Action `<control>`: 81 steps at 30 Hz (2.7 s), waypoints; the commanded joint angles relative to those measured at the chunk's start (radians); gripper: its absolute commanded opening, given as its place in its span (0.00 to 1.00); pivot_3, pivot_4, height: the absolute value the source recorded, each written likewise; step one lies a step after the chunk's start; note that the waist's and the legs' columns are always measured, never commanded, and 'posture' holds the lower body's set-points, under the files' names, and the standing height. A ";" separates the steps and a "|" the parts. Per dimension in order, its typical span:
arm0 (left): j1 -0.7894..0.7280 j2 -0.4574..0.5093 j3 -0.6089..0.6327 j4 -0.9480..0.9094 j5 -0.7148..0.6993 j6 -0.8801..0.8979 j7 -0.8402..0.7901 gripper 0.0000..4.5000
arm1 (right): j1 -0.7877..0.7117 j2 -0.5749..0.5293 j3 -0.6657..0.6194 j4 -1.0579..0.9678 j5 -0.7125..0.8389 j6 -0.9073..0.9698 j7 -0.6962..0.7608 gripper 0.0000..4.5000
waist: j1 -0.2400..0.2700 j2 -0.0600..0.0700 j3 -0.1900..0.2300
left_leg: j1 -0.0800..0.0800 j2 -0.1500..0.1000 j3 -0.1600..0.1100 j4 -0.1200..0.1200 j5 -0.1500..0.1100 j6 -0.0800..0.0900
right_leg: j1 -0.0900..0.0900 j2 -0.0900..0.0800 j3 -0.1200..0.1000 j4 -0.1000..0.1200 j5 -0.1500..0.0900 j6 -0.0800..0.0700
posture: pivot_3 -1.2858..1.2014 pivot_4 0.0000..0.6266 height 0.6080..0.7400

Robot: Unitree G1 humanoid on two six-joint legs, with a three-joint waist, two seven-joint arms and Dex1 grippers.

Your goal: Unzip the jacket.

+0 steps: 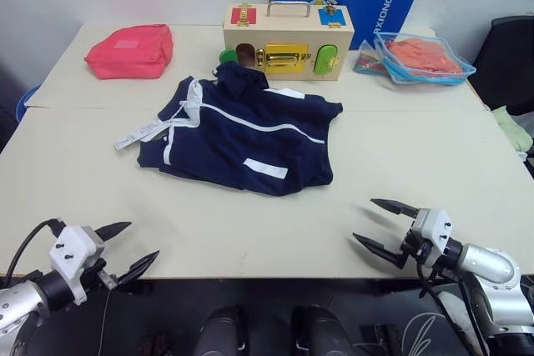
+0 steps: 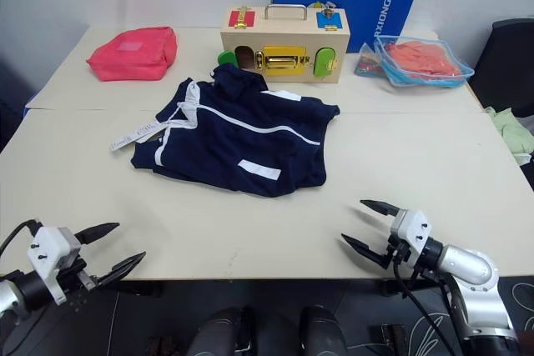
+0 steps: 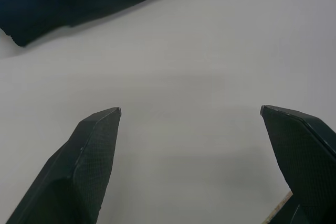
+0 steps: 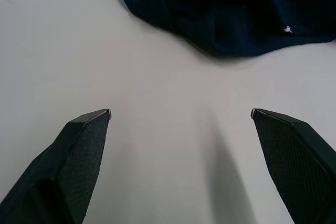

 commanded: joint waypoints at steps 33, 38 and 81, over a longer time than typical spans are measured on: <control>-0.016 0.012 -0.030 0.001 -0.047 -0.078 -0.125 1.00 | 0.055 -0.014 0.038 -0.125 -0.036 -0.089 0.010 1.00 | -0.001 0.000 0.000 | 0.000 0.001 0.000 0.000 0.000 0.000 | 0.000 0.001 0.000 0.000 0.000 0.000 | 0.52 0.24 1.00; -0.174 0.090 -0.008 0.135 0.079 -0.192 -0.062 1.00 | -0.107 0.007 0.178 -0.221 -0.145 -0.055 -0.020 1.00 | -0.001 0.001 0.000 | 0.001 0.001 0.000 0.000 0.001 -0.001 | -0.001 0.001 0.000 0.001 0.000 0.000 | 0.52 0.24 1.00; -0.631 0.061 -0.457 0.308 0.249 -0.076 0.034 0.01 | -0.501 0.005 0.328 0.064 -0.352 -0.042 -0.115 0.00 | -0.025 -0.003 -0.002 | -0.004 0.002 0.021 0.005 0.008 0.002 | -0.016 0.003 0.006 0.019 0.001 0.001 | 0.52 0.24 1.00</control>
